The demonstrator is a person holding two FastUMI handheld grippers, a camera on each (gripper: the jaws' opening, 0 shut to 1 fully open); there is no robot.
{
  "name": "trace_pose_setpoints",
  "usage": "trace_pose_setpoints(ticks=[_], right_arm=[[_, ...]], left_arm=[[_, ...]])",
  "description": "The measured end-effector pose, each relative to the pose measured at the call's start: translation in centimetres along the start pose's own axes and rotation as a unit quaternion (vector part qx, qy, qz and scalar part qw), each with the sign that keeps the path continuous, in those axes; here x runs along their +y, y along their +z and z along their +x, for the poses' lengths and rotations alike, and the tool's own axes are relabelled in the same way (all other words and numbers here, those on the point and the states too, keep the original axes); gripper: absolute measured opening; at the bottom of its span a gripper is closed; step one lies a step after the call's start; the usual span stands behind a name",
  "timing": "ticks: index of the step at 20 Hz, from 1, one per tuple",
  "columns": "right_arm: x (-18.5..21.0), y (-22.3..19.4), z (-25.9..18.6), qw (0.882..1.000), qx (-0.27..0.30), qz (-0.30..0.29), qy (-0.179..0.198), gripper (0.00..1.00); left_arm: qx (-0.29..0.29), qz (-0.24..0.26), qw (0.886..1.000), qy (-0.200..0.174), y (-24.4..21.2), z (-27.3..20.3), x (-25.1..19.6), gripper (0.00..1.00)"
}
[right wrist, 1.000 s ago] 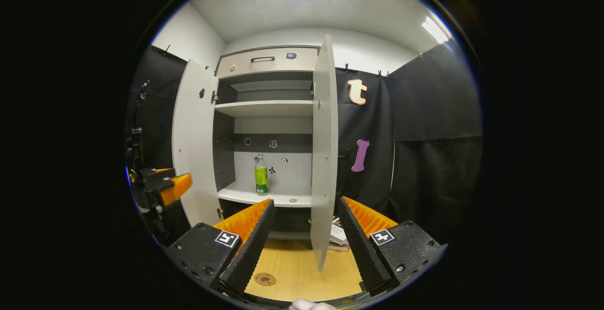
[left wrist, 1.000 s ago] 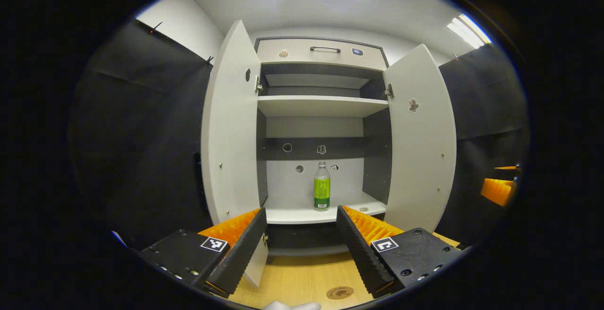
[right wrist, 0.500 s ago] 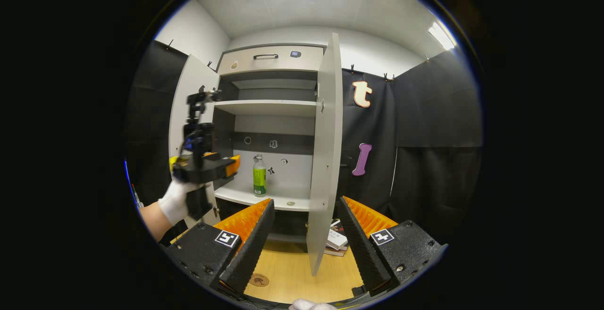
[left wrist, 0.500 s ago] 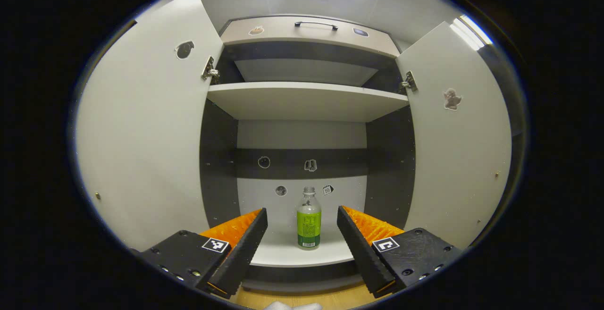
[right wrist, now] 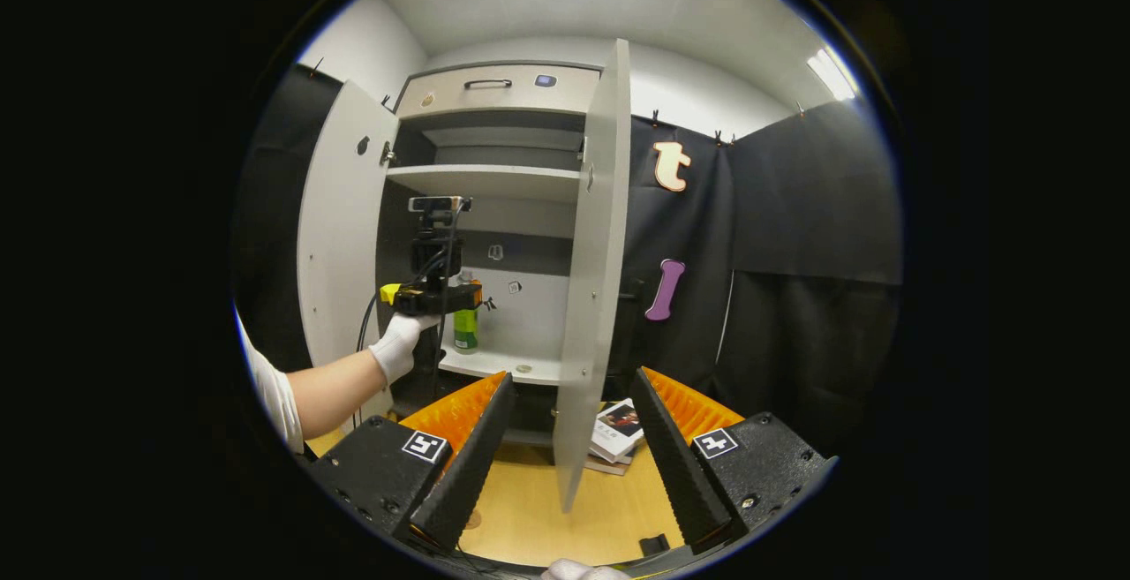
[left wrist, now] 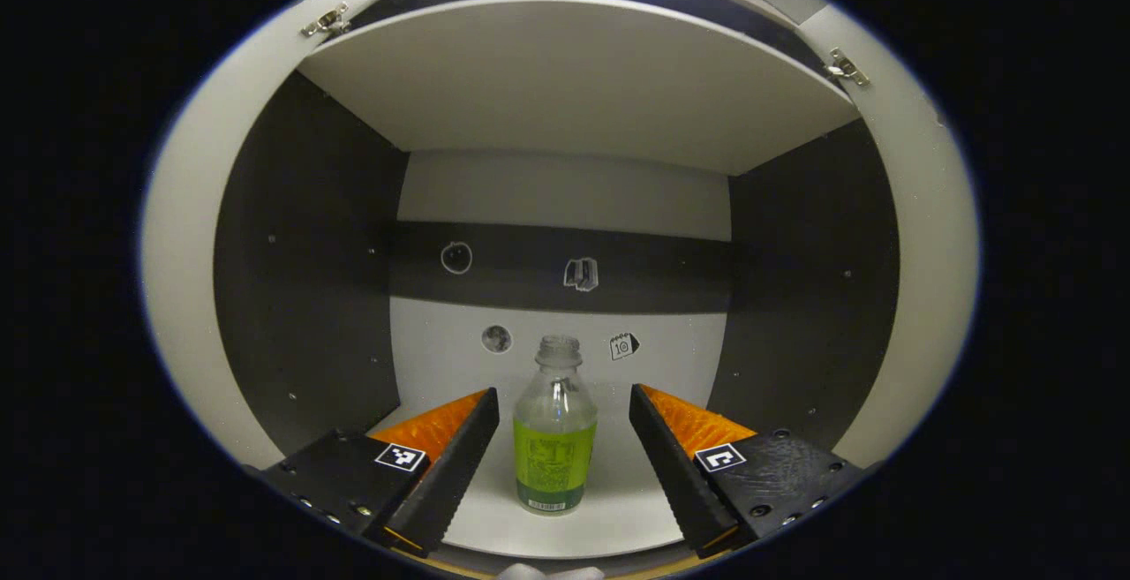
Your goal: Grasp the bottle in the cabinet with the left hand and place it on the coaster, then close the right door with the right hand and the left door with the left hand.
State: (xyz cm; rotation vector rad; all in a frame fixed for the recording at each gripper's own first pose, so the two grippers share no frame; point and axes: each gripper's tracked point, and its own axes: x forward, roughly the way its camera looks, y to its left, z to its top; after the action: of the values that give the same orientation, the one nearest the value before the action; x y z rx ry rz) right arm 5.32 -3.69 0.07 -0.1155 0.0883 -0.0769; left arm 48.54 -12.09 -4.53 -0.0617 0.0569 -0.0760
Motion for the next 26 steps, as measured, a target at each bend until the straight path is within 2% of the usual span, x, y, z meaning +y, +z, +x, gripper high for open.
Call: trace_pose_setpoints(ticks=[4, 9, 10, 11, 12, 14, 19, 20, 26], right_arm=[[-1.2, -0.2, 0.7, 1.0, 0.001, -0.006, -0.018, 0.83], [-1.6, -0.4, 1.4, 1.0, 0.006, -0.01, -0.021, 0.83], [-1.6, -0.4, 1.5, 1.0, 0.007, -0.008, -0.02, 0.83], [-1.4, -0.3, 1.5, 1.0, 0.008, -0.007, -0.017, 0.83], [-1.4, -0.3, 1.6, 1.0, 0.007, -0.007, -0.015, 0.83], [-1.3, 0.1, 1.8, 1.0, 0.001, -0.007, -0.012, 0.83], [-0.2, 0.1, 2.2, 1.0, -0.009, -0.001, -0.001, 0.83], [0.0, -0.2, 2.1, 1.0, -0.008, 0.001, 0.001, 0.83], [0.9, -2.4, 1.5, 1.0, 0.008, 0.007, 0.008, 0.83]], left_arm=[[-0.003, 0.01, 1.0, 0.012, -1.6, 3.0, -0.3, 0.95], [0.022, 0.009, 1.0, 0.02, -3.5, 4.9, 0.3, 0.95], [0.024, 0.009, 0.999, 0.025, -3.5, 5.0, 0.8, 0.9], [0.029, 0.009, 0.999, 0.028, -3.5, 4.5, 1.2, 0.78], [0.031, 0.005, 0.999, 0.023, -3.2, 4.1, 0.8, 0.75], [0.018, 0.004, 1.0, 0.009, -1.8, 2.4, 0.5, 0.71], [-0.037, 0.036, 0.999, -0.01, 1.8, -5.3, 0.3, 0.77], [-0.043, 0.035, 0.998, -0.02, 1.8, -6.8, 0.0, 0.74], [-0.042, 0.03, 0.997, -0.055, -2.7, -16.5, -1.2, 0.74]])
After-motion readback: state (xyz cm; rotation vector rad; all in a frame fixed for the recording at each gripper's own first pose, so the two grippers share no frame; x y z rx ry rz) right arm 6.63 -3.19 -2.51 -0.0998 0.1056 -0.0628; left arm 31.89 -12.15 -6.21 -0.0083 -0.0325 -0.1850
